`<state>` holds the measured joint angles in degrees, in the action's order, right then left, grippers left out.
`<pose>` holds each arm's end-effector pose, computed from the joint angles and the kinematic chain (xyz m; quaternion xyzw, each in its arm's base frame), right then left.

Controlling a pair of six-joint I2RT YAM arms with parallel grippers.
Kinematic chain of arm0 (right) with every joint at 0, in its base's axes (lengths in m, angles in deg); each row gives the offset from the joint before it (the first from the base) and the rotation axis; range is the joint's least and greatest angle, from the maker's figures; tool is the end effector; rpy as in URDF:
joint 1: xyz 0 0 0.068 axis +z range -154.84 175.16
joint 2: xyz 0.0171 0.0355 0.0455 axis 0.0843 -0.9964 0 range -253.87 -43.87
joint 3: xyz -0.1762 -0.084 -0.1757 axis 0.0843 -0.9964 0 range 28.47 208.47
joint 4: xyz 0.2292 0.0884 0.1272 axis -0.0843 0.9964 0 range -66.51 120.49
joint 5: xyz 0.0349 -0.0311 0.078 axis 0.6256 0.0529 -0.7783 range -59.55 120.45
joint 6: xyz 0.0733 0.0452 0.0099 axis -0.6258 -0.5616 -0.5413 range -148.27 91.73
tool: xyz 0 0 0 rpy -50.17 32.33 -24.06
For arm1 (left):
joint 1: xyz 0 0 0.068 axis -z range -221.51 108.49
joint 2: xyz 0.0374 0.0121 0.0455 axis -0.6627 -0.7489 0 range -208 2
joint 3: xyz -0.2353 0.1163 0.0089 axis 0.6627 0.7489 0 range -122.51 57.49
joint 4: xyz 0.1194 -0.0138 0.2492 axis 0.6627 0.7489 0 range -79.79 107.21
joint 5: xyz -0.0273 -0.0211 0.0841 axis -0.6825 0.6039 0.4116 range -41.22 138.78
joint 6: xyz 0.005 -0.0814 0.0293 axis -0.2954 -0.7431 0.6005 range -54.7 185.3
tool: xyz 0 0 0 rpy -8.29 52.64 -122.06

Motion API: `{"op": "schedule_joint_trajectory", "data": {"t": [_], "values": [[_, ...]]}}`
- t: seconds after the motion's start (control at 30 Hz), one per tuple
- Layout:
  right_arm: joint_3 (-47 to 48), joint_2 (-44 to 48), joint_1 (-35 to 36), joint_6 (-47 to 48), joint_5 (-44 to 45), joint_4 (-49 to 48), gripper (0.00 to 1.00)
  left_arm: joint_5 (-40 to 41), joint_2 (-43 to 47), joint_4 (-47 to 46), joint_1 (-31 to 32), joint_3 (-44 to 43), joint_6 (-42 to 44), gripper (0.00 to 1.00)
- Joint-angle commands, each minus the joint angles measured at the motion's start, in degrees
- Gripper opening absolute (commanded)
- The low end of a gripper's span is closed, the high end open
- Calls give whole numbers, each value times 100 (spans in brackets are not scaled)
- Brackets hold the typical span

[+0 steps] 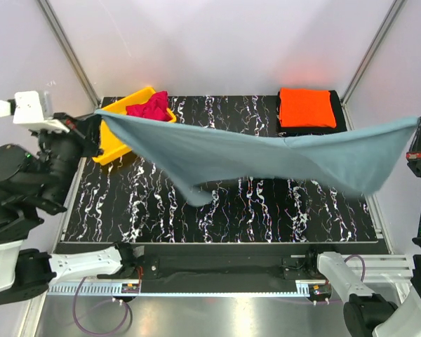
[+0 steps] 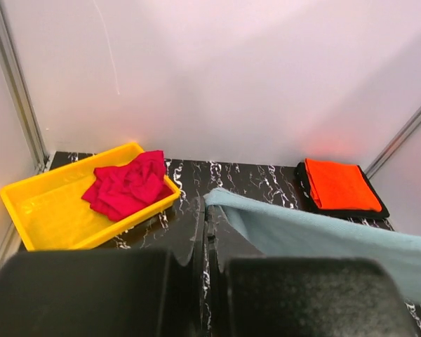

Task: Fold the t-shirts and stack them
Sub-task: Flatten the tshirt out

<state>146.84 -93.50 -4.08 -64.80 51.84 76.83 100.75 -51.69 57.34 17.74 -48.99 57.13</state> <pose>0.0351 -0.0275 0.6103 0.3233 0.5213 0.1434 0.7766 0.1033 -0.0558 0.5740 -0.0328 0.6845 -0.1250 0.7175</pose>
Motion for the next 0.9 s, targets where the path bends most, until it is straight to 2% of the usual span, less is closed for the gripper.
{"op": "schedule_joint_trajectory", "data": {"t": [0.0,0.1,0.23,0.3,0.33,0.43,0.5,0.6,0.73,0.77,0.87], "values": [[-7,-407,-14,287,-213,370,0,-266,253,-687,-18,563,560,0],[81,-696,-23,524,-197,344,0,-292,307,-1512,-18,1354,1368,0],[-67,-1109,-14,911,-450,28,0,234,-79,-2924,-192,2235,2798,0],[-190,-1407,-23,902,-460,-235,0,-62,-387,-3087,-552,2281,2795,0],[-226,-1523,-23,902,-451,-324,0,-647,-596,-2983,-1146,2202,2420,0],[-192,-2067,-23,1007,-434,-754,0,-1598,-1123,-2912,-2316,1859,1863,0],[140,-2557,-31,1087,-503,-991,0,-1742,-1458,-2964,-2827,1491,1845,0],[982,-3252,-23,1280,-583,-1089,0,-1970,-2039,-3061,-3320,893,1653,0],[2039,-3817,-23,1543,-531,-1115,0,-2094,-2435,-3079,-3472,59,1669,0],[2207,-3870,-23,1588,-513,-1115,0,-2164,-2436,-3035,-3472,-265,1669,0],[2595,-3871,-23,1667,-731,-1098,0,-2278,-2217,-2956,-3463,-409,1476,0]]}}
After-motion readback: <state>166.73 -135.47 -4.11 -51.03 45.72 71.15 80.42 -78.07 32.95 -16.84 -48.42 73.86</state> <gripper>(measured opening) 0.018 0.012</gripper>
